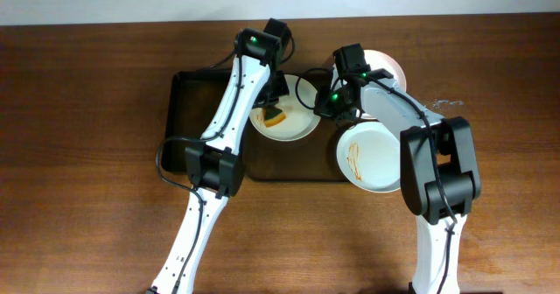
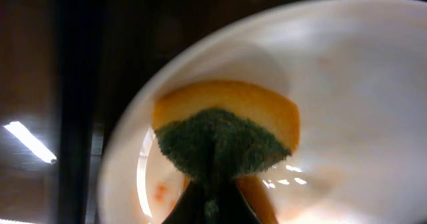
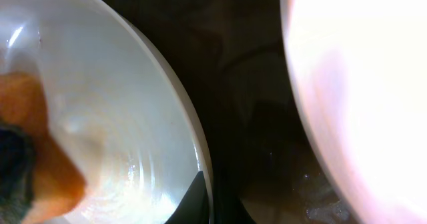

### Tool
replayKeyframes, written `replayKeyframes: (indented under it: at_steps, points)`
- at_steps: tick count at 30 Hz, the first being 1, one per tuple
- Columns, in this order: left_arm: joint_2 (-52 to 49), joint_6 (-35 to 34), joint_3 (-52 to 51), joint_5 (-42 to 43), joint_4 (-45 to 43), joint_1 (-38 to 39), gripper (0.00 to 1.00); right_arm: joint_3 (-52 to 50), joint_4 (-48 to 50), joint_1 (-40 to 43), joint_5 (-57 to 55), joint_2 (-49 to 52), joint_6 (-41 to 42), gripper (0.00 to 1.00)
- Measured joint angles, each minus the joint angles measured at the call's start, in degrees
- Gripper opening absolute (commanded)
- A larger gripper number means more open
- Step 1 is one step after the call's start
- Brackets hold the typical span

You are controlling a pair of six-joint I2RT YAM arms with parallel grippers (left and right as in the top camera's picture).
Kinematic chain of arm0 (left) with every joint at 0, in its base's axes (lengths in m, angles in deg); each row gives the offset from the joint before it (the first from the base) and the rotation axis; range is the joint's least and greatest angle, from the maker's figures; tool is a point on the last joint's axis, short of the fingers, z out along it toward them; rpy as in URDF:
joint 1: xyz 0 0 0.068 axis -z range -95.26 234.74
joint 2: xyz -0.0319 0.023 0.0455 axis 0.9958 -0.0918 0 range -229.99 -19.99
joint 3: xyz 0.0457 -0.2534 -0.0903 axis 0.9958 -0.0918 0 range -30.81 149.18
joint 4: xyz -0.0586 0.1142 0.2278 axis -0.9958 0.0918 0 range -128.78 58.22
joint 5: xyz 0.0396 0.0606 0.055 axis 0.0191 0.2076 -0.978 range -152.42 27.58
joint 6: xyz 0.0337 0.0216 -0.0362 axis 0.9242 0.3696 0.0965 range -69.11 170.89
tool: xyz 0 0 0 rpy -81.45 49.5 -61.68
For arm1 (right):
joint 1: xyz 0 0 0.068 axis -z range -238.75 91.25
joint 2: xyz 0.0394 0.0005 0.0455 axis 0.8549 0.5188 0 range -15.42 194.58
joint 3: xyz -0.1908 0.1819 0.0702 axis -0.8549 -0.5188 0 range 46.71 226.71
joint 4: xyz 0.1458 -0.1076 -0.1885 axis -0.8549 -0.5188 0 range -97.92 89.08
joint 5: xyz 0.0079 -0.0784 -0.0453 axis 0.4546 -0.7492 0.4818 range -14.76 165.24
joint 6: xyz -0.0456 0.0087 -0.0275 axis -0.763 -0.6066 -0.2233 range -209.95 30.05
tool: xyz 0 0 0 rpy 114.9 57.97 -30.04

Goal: Clean dirty plates on tray and stack at the side
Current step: 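Scrub the plate again with the sponge in the left gripper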

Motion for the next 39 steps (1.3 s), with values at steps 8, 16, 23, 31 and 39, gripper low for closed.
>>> replayKeyframes:
  at_steps: [8,16,23,31,39]
  points:
    - [0.0,2.99,0.0,-6.82,0.9,1.05,0.0,0.0,-0.02,0.0,0.02,0.0,0.26,0.04]
    - [-0.02,9.05,0.0,-23.76,-2.56,3.17,0.0,0.0,0.02,0.02,0.31,0.0,0.55,0.04]
    - [-0.02,13.99,0.0,-11.37,0.74,2.93,0.0,0.0,0.02,0.26,-0.17,0.0,0.42,0.04]
    - [-0.02,20.2,0.0,12.98,1.11,2.75,0.0,0.0,-0.07,0.52,-0.35,0.0,0.28,0.04]
    - [-0.02,15.19,0.0,-4.66,0.61,3.89,0.0,0.0,0.0,0.52,-0.24,-0.02,0.35,0.04]
